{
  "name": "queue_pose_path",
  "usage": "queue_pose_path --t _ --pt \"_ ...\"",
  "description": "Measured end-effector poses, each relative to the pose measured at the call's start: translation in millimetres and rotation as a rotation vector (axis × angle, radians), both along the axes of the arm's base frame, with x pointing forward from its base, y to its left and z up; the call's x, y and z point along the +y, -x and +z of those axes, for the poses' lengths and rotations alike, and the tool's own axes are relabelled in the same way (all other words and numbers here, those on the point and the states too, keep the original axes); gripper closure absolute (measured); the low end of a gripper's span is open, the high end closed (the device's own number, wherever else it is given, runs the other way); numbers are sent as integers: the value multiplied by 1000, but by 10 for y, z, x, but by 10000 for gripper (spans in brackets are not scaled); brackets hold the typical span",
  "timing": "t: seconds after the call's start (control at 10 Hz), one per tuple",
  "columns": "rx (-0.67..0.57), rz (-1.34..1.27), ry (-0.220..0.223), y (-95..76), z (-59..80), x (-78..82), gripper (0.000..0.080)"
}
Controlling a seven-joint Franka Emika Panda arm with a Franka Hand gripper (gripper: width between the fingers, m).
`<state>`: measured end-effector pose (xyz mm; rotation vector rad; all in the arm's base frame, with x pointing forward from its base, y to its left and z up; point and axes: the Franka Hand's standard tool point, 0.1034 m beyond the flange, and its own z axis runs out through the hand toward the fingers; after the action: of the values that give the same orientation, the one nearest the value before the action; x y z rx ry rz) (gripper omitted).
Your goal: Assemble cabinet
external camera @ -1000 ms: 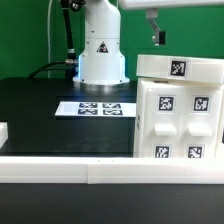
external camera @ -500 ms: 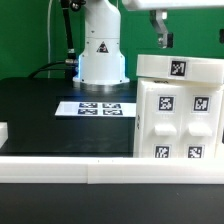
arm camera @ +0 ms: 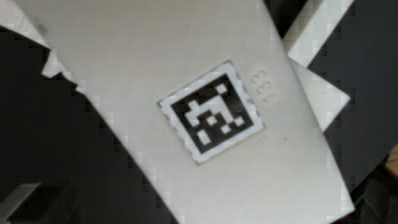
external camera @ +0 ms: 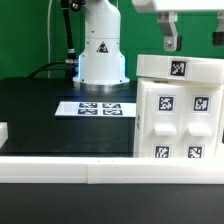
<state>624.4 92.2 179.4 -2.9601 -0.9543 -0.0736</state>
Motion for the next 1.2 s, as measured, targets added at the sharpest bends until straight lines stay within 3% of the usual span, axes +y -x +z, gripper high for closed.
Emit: queue_pose_path --t 0.4,1.1,1.2 --pt "-2 199 31 72 -114 -18 2" --pt "15 175 33 117 -193 -158 2" --pt "17 173 33 118 -204 -171 142"
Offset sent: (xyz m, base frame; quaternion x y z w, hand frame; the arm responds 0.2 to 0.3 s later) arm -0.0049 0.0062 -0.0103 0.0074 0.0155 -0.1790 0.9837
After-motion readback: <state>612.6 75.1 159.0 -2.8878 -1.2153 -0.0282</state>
